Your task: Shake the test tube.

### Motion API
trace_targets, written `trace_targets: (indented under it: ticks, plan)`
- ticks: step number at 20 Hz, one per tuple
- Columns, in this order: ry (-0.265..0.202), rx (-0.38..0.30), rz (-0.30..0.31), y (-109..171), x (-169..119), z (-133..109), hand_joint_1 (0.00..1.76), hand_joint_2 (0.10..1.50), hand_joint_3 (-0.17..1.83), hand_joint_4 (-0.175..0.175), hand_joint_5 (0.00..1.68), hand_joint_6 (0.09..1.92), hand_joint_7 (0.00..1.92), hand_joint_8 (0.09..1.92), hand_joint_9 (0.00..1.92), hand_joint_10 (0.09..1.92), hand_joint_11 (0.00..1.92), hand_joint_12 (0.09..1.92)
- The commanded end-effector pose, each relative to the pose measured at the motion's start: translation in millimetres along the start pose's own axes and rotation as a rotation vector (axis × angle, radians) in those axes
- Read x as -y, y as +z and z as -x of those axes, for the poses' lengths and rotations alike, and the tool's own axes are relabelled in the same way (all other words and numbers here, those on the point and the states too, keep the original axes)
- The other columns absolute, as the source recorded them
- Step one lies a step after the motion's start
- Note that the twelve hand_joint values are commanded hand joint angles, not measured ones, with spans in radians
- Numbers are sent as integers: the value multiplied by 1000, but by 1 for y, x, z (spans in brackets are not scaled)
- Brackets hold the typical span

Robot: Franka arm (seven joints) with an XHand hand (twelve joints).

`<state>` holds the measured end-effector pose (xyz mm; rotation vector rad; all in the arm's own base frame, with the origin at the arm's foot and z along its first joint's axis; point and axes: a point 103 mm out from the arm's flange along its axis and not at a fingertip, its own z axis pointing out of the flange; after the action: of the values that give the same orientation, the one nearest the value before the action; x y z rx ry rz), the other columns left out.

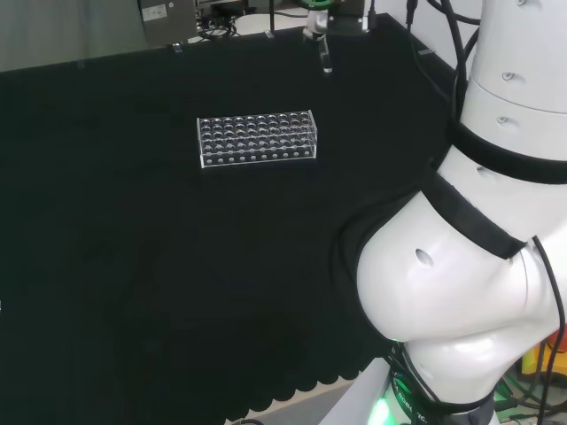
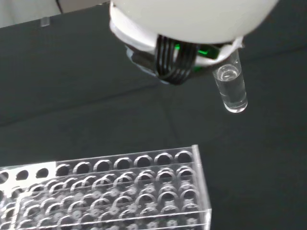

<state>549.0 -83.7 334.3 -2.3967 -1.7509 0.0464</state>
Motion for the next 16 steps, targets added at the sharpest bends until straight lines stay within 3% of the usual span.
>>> trace_targets:
  ticks: [1,9,13,16]
  plan:
    - [-130,-28,-35,11,8,-76,1439,555,748,-175,1334,547,1413,629,1360,471,1226,960]
    - [-300,-112,-76,15,29,-177,1439,555,747,-175,1335,545,1414,627,1361,469,1227,960]
    - [-386,-121,-97,10,38,-203,1439,555,747,-175,1335,544,1414,626,1361,468,1227,960]
    - [-400,-104,-99,10,41,-216,1439,555,746,-175,1335,544,1415,625,1362,467,1227,960]
